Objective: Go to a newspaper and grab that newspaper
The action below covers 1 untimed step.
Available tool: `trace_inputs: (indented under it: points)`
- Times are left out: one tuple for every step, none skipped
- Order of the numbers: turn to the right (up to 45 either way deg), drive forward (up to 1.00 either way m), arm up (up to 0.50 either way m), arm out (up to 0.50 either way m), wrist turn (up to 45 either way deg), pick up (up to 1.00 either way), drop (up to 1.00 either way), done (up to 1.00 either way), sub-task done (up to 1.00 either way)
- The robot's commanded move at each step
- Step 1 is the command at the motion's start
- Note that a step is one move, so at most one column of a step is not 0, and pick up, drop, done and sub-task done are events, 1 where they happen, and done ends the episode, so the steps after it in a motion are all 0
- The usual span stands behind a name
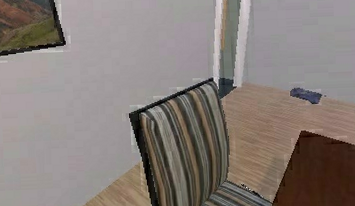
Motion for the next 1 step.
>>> trace_inputs:
  points:
    - [0.0,0.00,0.00,0.00,45.0,0.00,0.00,0.00,0.00]
